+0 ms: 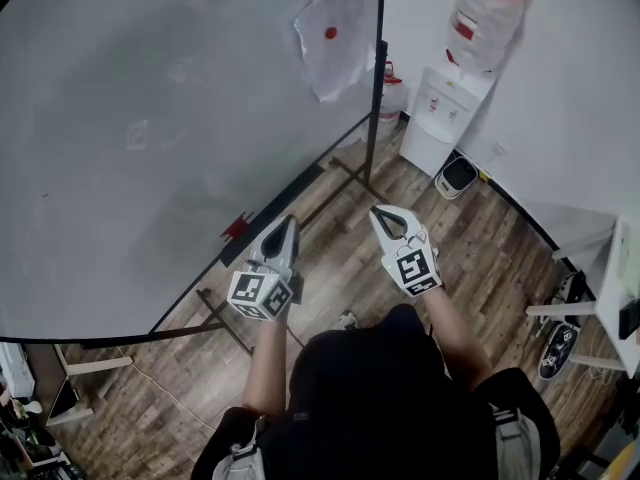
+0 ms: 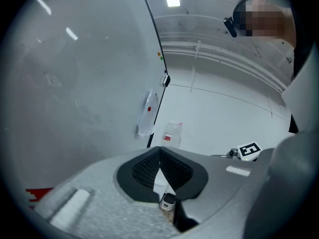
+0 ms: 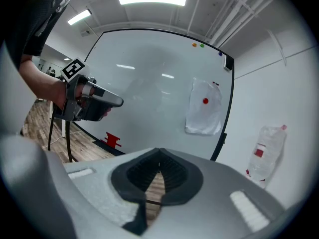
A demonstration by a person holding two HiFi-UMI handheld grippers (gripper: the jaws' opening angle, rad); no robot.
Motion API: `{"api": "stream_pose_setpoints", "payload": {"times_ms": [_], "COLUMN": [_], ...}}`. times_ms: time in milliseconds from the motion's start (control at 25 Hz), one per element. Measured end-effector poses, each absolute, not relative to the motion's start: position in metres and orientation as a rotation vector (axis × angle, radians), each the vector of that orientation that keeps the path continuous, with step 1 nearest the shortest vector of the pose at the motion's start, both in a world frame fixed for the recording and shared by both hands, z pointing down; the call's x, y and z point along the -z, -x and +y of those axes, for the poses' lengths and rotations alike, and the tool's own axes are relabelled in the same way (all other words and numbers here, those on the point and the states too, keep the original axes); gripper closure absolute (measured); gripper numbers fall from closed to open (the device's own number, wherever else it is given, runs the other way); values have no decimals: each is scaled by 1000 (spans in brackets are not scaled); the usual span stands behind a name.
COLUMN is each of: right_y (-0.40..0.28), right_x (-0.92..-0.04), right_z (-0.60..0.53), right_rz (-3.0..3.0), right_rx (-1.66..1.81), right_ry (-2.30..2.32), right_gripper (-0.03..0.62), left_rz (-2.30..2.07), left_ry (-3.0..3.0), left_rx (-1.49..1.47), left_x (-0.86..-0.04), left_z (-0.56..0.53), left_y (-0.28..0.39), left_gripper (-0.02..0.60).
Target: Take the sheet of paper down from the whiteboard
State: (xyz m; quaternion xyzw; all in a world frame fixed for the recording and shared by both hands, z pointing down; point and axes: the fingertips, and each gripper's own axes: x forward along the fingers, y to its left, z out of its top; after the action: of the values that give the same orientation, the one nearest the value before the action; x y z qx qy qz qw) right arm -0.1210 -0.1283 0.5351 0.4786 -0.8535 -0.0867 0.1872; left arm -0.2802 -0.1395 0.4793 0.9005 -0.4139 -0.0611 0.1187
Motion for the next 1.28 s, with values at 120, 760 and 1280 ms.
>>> {"api": "stream_pose_setpoints", "payload": {"times_ms": [120,760,1280], "right_y": [114,77,7], "right_x": [-536,-530,-522], "right_z": [-136,-203,-260], "right_rz": [-2398,-2508,-2569], "right_rx": [232,274,293], "right_ry": [-1370,-1197,-1054], "right_gripper": [589,589,589], "left_rz": [-1195,-1397,-1543], "left_ry": [-2644,-2558,-2476], "left_rx": [157,184,211], "left_x": [-482,-475,-464], "left_z": [-144,-188,-229], "left_y": [274,238,169], "left_gripper": [571,571,571]}}
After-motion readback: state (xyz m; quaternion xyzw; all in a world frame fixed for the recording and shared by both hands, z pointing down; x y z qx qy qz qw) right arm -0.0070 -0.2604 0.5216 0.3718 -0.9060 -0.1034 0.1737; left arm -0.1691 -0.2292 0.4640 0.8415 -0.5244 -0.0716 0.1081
